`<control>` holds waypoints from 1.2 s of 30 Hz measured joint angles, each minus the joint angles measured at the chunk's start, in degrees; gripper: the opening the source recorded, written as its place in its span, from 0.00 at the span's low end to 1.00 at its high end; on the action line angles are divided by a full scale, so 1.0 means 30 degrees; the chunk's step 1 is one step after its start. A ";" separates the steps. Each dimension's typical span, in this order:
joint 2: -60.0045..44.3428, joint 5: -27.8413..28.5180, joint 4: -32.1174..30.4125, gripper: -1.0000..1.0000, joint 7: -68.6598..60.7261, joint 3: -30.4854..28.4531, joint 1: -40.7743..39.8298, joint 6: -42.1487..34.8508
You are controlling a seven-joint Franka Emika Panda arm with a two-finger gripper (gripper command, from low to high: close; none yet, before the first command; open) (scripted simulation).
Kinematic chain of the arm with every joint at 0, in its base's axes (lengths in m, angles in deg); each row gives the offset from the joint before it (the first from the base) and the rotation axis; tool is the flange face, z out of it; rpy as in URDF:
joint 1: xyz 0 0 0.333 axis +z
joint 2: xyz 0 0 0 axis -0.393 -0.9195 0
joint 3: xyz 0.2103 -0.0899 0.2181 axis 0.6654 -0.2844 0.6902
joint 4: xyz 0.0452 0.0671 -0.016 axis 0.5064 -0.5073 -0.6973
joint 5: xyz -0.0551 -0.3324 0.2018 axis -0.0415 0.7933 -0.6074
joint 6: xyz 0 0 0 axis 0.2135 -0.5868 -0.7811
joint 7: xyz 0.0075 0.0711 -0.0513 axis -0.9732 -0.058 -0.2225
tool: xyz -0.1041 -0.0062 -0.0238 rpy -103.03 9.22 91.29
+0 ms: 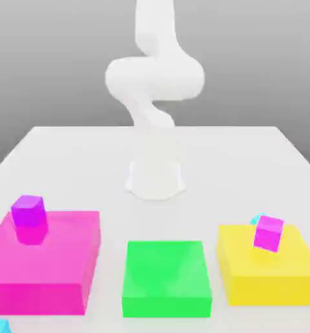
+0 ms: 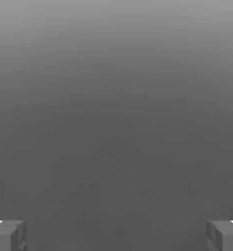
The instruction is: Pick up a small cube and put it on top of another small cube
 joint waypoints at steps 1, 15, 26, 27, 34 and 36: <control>-0.0746 -0.0200 0.0144 0.50 -0.0399 -0.0389 0.0149 0.0099; -1.0487 -0.3911 0.2009 0.50 -0.6371 -0.4700 0.0993 0.1368; -1.7948 -0.6128 0.3429 0.50 -1.0575 -0.5436 -0.0900 0.2484; -1.8579 -0.6158 0.3546 0.50 -1.0846 -0.5440 -0.1120 0.2623; -2.2762 -0.5726 0.4318 0.50 -1.2338 -0.5837 -0.2383 0.3755; -2.4043 -0.5891 0.4613 0.50 -1.2718 -0.5651 -0.2756 0.4436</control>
